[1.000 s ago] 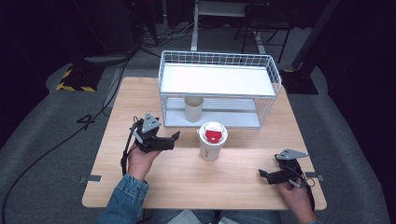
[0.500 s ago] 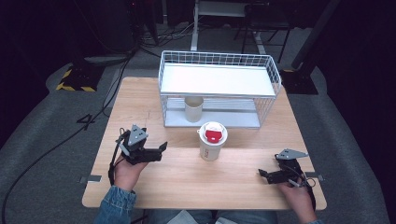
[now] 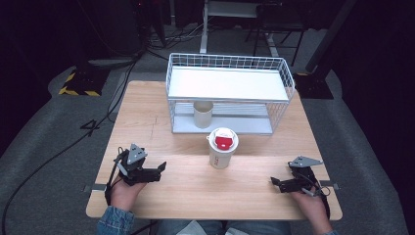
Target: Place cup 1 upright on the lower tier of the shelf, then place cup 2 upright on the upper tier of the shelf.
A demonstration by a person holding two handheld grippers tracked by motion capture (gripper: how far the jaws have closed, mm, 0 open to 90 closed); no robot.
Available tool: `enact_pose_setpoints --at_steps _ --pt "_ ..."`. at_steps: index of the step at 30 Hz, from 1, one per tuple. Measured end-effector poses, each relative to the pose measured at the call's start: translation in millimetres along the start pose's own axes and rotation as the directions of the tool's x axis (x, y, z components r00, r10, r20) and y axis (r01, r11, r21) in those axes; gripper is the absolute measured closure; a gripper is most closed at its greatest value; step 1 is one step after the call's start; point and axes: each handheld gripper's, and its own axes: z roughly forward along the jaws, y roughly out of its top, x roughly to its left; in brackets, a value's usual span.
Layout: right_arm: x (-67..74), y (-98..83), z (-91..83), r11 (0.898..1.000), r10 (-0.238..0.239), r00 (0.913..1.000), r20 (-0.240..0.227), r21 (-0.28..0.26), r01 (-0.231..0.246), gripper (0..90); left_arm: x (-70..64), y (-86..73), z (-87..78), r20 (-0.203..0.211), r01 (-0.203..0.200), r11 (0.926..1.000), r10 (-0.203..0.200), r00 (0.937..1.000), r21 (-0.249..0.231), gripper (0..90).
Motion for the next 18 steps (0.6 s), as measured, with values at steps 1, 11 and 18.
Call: enact_pose_setpoints --at_steps 1,11,18 --pt "0.0 0.0 0.0 1.000 0.001 1.0000 0.000 0.000 -0.001 0.7 1.8 -4.8 3.0 0.001 0.007 0.9998 -0.007 1.0000 0.020 5.5" --pt "0.0 0.0 0.0 1.000 0.000 1.0000 0.000 0.000 0.000 0.7 2.3 -18.1 7.5 -0.005 -0.022 0.9952 0.022 0.9997 0.095 5.4" --pt "0.2 -0.1 -0.1 1.000 0.001 1.0000 0.001 0.000 -0.001 0.4 4.9 -26.1 13.3 0.012 -0.026 0.9870 0.025 0.9996 0.159 5.4"
